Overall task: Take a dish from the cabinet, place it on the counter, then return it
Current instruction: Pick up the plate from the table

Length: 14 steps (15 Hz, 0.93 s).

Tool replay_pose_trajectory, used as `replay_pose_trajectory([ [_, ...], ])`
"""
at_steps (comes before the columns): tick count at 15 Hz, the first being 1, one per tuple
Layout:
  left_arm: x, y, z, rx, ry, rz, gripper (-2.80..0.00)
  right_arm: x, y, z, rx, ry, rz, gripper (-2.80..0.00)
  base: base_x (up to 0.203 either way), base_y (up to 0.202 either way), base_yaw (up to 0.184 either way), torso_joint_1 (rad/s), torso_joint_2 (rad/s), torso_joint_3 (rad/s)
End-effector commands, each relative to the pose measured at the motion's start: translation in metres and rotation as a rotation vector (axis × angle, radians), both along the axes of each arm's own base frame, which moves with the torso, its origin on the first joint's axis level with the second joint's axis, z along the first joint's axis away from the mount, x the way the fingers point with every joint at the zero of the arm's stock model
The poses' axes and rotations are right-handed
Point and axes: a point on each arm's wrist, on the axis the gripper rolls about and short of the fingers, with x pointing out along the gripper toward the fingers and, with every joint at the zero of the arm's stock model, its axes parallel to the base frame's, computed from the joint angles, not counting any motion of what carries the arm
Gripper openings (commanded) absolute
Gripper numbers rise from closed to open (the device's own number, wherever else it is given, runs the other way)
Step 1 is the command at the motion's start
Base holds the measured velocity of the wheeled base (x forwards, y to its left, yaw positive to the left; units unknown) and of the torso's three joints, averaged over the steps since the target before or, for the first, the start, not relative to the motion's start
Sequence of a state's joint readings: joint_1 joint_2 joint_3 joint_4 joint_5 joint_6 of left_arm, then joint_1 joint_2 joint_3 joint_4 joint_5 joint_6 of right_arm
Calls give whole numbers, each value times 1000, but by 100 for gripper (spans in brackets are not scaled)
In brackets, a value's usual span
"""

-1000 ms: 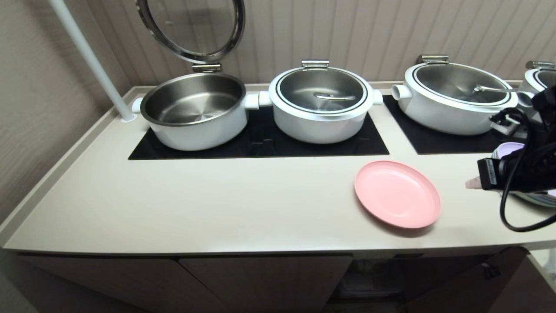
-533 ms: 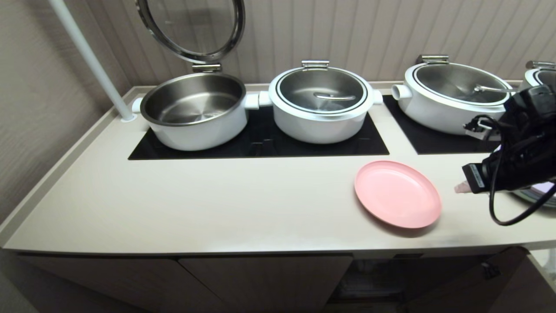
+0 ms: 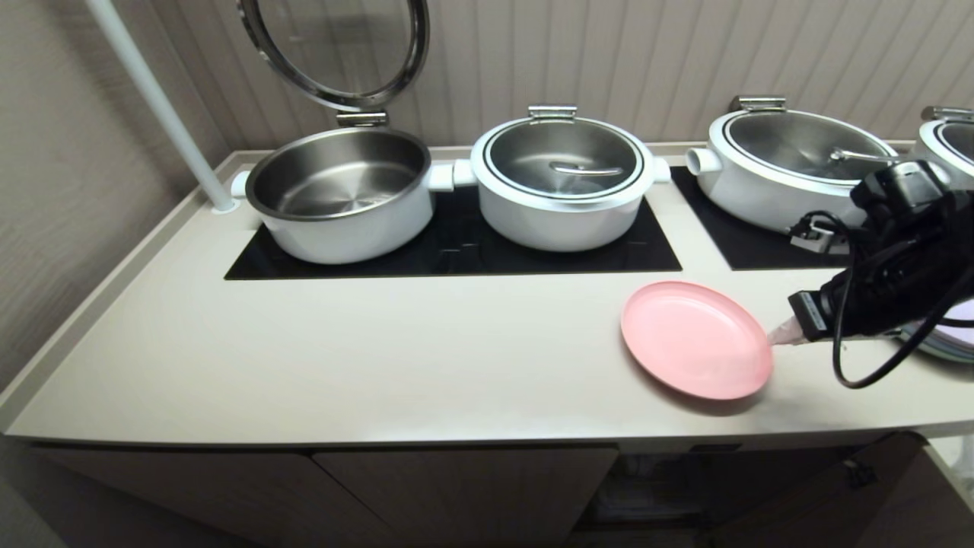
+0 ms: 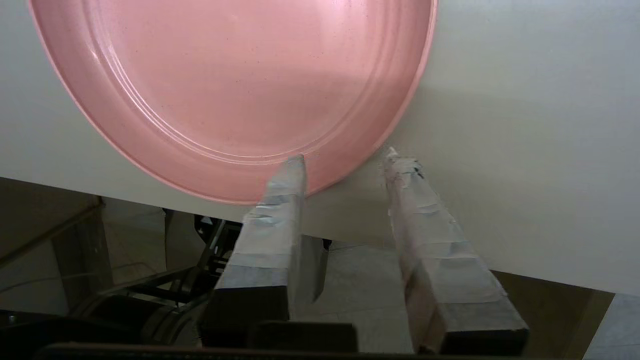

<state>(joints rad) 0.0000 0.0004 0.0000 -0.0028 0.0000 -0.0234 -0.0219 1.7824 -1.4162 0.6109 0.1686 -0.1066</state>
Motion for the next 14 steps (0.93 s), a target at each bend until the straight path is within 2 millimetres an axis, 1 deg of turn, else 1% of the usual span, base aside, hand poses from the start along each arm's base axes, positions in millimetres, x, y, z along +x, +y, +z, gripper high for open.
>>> replay_pose_trajectory([
  [1,0,0,0,0,-1,0,-280,5,0,-3,0,10,0,0,0,0,0,0,0,0],
  [6,0,0,0,0,-1,0,-280,18,-3,-6,0,11,-12,0,0,0,0,0,0,0],
  [14,0,0,0,-1,-1,0,-280,41,-2,-26,-33,51,-22,0,0,0,0,0,0,0],
])
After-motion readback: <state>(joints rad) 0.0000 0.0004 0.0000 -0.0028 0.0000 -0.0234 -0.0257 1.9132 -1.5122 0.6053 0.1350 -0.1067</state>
